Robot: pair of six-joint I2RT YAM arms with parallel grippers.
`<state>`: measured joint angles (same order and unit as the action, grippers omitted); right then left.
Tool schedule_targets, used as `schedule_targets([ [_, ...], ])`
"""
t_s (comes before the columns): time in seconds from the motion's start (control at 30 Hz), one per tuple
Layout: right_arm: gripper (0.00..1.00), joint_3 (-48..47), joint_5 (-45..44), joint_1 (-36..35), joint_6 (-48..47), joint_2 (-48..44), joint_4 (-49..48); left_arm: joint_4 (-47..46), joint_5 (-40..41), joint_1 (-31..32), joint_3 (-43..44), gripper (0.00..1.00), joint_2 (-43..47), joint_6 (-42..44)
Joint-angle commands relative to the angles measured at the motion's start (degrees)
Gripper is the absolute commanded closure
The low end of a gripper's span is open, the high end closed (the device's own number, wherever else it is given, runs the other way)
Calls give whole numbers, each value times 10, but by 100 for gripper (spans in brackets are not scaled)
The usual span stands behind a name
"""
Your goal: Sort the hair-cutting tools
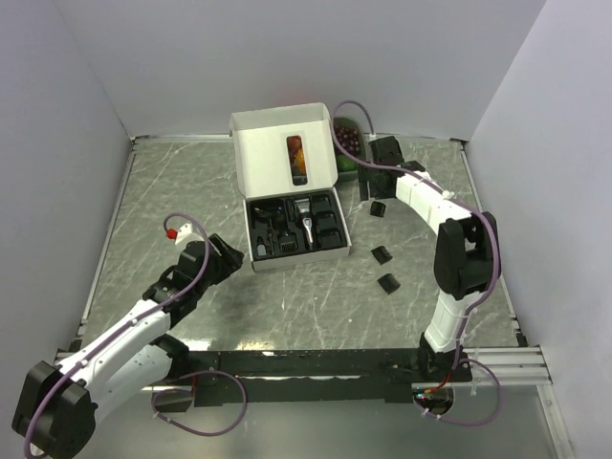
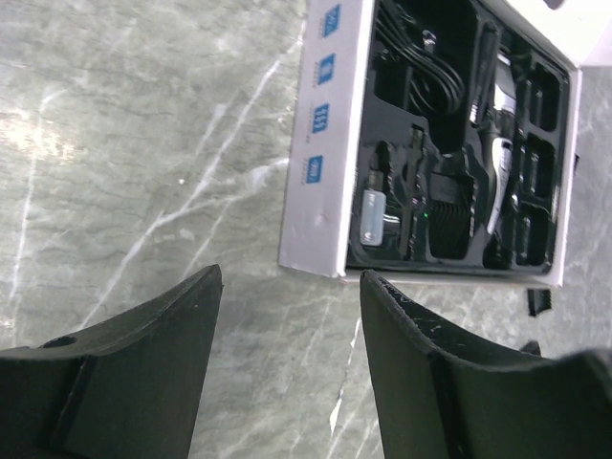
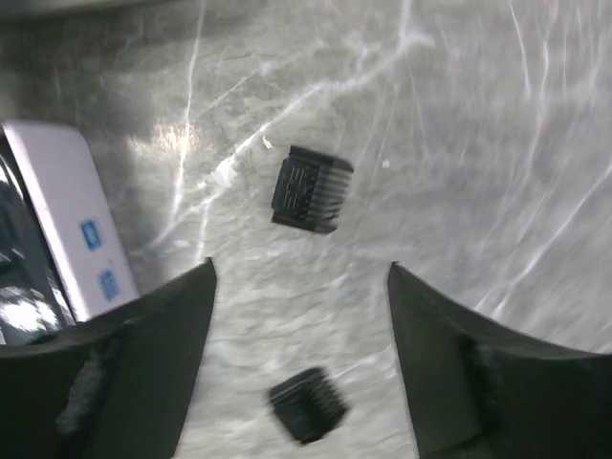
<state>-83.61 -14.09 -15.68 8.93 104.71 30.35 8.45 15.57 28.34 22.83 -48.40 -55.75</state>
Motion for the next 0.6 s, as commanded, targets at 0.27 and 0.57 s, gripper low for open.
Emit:
schedule_targets([
  [0.27, 4, -100, 277, 55, -413, 73, 25, -22, -73, 4, -3, 35, 3, 39],
  [0.57, 4, -234, 407, 90, -559, 160, 195, -31, -94, 7, -19, 35, -5, 46],
])
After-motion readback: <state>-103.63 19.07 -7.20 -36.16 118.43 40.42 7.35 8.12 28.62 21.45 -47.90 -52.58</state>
